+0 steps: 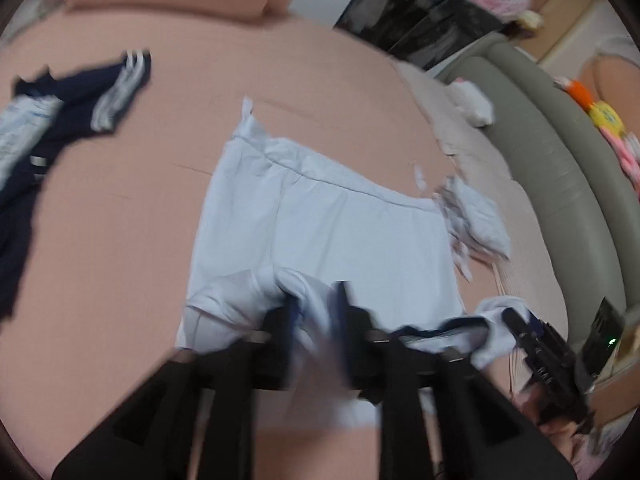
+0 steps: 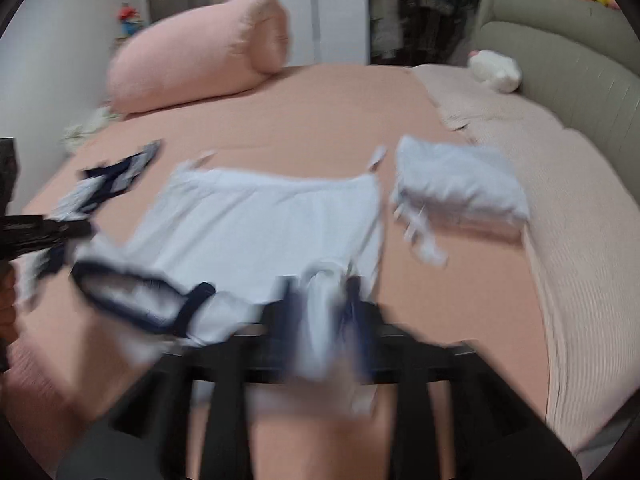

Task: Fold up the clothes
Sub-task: 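Fold the hem up toward the collar with the right gripper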

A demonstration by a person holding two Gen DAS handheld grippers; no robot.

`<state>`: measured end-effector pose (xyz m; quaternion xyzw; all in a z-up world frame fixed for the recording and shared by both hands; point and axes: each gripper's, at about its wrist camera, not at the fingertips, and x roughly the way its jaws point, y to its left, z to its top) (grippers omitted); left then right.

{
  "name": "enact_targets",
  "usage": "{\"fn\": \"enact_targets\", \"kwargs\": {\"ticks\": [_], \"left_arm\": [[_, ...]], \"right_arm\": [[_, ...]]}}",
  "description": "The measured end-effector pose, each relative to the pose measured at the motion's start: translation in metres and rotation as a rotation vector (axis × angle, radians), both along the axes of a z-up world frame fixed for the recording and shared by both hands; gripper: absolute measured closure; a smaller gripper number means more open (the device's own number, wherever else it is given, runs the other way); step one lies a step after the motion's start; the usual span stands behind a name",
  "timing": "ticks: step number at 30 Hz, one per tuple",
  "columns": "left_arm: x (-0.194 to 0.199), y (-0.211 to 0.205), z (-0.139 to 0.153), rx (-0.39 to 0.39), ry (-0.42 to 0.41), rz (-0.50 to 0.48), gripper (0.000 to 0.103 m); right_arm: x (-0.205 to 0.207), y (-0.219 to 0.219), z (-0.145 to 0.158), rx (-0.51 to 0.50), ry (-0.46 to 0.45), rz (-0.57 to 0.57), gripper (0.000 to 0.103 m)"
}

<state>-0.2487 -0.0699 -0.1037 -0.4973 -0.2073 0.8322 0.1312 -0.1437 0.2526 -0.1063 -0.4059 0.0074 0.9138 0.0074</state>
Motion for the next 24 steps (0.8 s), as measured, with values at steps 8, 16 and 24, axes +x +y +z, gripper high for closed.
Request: {"fn": "enact_targets", "kwargs": {"ticks": [8,16,24], "left_arm": [[0.058,-0.048,-0.008,-0.074,0.087,0.152,0.039],[0.084,-0.039,-0.074,-0.018,-0.029,0.115,0.083],[0.131,-0.039,-0.031,-0.065,0.044,0.094,0.088]], "right_arm": [[0.020,0.054,-0.018,-0.207,0.006,-0.165,0.027],[0.029,0.031,-0.083,-0.251,-0.188,-0.026,0.052],[0.082,0.028,-0.044,-0.247,-0.089,-0.040,0.083]]}}
